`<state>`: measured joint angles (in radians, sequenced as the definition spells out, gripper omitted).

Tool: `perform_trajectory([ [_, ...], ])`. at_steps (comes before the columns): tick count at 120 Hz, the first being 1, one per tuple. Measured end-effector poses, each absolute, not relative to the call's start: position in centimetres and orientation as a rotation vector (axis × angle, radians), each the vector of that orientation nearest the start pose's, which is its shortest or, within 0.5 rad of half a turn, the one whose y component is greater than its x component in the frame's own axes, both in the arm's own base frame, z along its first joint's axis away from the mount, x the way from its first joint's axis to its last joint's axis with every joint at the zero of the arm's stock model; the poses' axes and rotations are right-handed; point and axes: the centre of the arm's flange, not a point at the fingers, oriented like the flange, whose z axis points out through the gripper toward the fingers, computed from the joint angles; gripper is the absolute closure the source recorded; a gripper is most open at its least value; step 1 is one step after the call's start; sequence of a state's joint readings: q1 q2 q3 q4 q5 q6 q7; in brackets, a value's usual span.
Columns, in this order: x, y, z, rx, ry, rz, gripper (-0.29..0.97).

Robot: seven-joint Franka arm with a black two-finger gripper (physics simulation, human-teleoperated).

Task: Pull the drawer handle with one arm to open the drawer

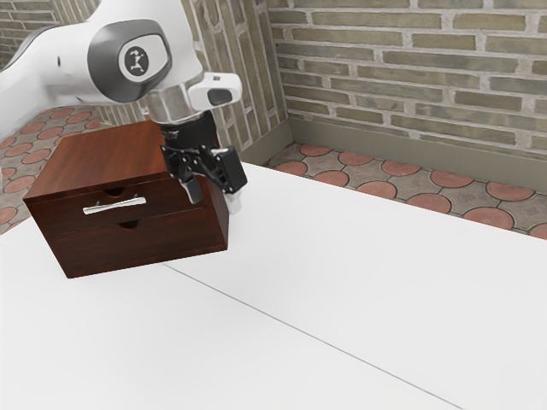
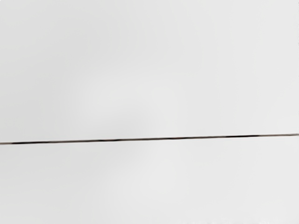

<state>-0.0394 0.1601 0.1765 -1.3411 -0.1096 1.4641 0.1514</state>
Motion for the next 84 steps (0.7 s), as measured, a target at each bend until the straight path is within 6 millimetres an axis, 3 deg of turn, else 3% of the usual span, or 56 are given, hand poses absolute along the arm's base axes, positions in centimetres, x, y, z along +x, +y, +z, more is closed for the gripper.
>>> perform_trajectory([
  [36, 58.8, 6.3, 63.7, -3.229, 0.085, 0.025, 0.00],
  [41, 58.5, 6.1, 65.7, -3.222, 0.098, -0.029, 0.00],
  [49, 56.9, 6.1, 72.1, -3.197, 0.113, -0.184, 0.00],
  [58, 55.7, 6.1, 74.3, -3.192, 0.118, -0.200, 0.00],
  [73, 55.6, 5.9, 73.9, -3.198, 0.109, -0.144, 0.00],
  [84, 57.9, 6.2, 70.2, -3.194, 0.079, -0.049, 0.00],
])
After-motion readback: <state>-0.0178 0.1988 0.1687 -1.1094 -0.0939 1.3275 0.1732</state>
